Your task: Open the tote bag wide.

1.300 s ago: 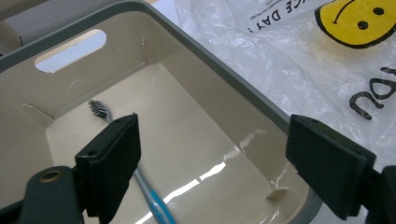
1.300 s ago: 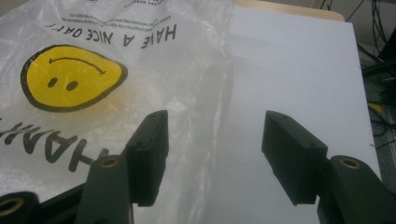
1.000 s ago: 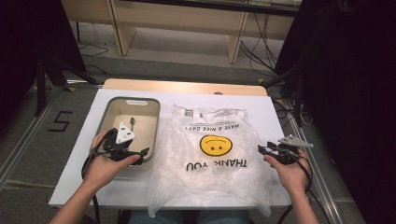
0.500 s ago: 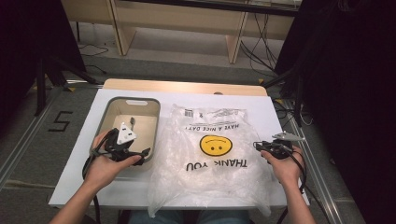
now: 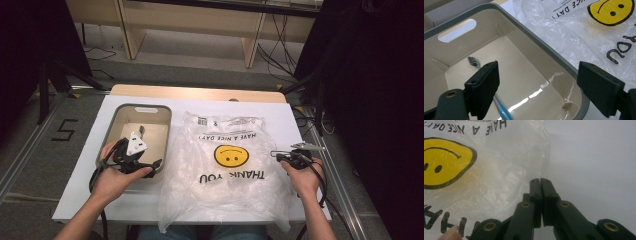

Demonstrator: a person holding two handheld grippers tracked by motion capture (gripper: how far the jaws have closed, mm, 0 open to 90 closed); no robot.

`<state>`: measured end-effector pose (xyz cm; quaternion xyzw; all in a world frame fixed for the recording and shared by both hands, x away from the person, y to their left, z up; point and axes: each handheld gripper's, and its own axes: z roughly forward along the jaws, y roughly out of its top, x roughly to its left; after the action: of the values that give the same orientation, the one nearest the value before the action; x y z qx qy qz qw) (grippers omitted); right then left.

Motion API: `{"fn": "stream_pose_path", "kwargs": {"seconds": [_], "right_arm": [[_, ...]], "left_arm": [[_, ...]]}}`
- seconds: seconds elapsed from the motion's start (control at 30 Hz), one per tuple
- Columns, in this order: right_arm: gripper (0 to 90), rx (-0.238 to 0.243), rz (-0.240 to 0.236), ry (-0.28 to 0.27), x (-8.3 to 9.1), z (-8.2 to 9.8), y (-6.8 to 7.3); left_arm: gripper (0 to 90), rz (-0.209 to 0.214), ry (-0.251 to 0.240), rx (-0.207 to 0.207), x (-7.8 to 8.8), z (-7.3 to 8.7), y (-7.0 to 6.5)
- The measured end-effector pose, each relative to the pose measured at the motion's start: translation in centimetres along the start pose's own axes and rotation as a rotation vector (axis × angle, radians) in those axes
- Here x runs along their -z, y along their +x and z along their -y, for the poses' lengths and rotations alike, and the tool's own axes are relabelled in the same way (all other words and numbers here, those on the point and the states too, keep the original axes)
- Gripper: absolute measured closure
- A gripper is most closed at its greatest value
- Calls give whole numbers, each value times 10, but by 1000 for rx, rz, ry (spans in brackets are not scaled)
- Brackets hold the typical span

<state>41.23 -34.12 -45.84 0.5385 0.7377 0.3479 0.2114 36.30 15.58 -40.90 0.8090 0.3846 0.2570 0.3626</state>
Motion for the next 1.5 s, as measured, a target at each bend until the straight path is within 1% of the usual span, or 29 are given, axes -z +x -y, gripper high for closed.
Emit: {"fn": "stream_pose_path", "kwargs": {"seconds": [0.07,0.1,0.13,0.2,0.23,0.3,0.4,0.57,0.63,0.67,0.7,0.73,0.77,0.8,0.87,0.9,0.93,0.97,1.0,1.07,1.1,1.13,1.17,1.23,1.27,1.33,1.37,1.43,1.5], "right_arm": [[900,-13,7,-1,0,1,-1],[900,-25,8,2,1,1,-1],[900,-25,8,2,1,1,-1],[900,-55,24,-10,3,1,-2],[900,-63,30,-15,3,2,-3],[900,-70,35,-17,5,2,-5],[900,-100,58,-26,8,4,-10],[900,-128,88,-38,13,6,-17],[900,-142,103,-41,17,8,-20],[900,-148,110,-42,19,9,-23],[900,-160,118,-41,21,10,-25],[900,-168,127,-45,22,11,-28],[900,-175,134,-44,25,13,-30],[900,-180,141,-44,27,14,-33],[900,-188,151,-47,31,17,-38],[900,-188,151,-47,31,17,-38],[900,-194,159,-46,35,21,-44],[900,-197,161,-47,36,22,-45],[900,-202,164,-45,38,23,-47],[900,-206,164,-50,40,25,-50],[900,-206,164,-50,40,25,-50],[900,-210,161,-51,41,26,-50],[900,-208,159,-50,41,27,-50],[900,-203,155,-48,42,27,-50],[900,-204,155,-47,42,27,-50],[900,-204,154,-46,41,27,-51],[900,-203,151,-45,41,27,-51],[900,-202,148,-39,40,27,-50],[900,-195,144,-38,40,27,-49]], "left_arm": [[181,0,-1,2,0,0,-1],[182,4,-4,-5,-1,-1,-3],[182,4,-4,-5,-1,-1,-3],[182,10,-4,-12,-2,-2,-6],[182,12,0,-21,-2,-2,-7],[182,15,-3,-22,-2,-3,-9],[182,23,-2,-36,-3,-5,-13],[188,44,-9,-72,-5,-12,-26],[196,55,-20,-85,-4,-17,-31],[200,55,-20,-85,-4,-17,-31],[203,58,-27,-93,-4,-20,-34],[207,74,-37,-109,-5,-27,-43],[214,74,-37,-109,-5,-27,-43],[224,92,-24,-118,-9,-33,-52],[242,109,-8,-120,-17,-38,-63],[248,109,-8,-120,-17,-38,-63],[253,121,26,-126,-28,-43,-74],[253,121,26,-126,-28,-43,-74],[256,121,86,-143,-40,-46,-83],[257,122,155,-141,-54,-48,-90],[255,122,155,-141,-54,-48,-90],[254,106,225,-131,-68,-47,-94],[253,91,249,-116,-76,-46,-95],[257,51,310,-120,-86,-44,-96],[261,55,337,-122,-91,-43,-95],[273,67,371,-105,-98,-42,-93],[293,67,371,-105,-98,-42,-93],[344,75,408,-85,-106,-40,-90],[406,96,435,-68,-110,-39,-87]]}}
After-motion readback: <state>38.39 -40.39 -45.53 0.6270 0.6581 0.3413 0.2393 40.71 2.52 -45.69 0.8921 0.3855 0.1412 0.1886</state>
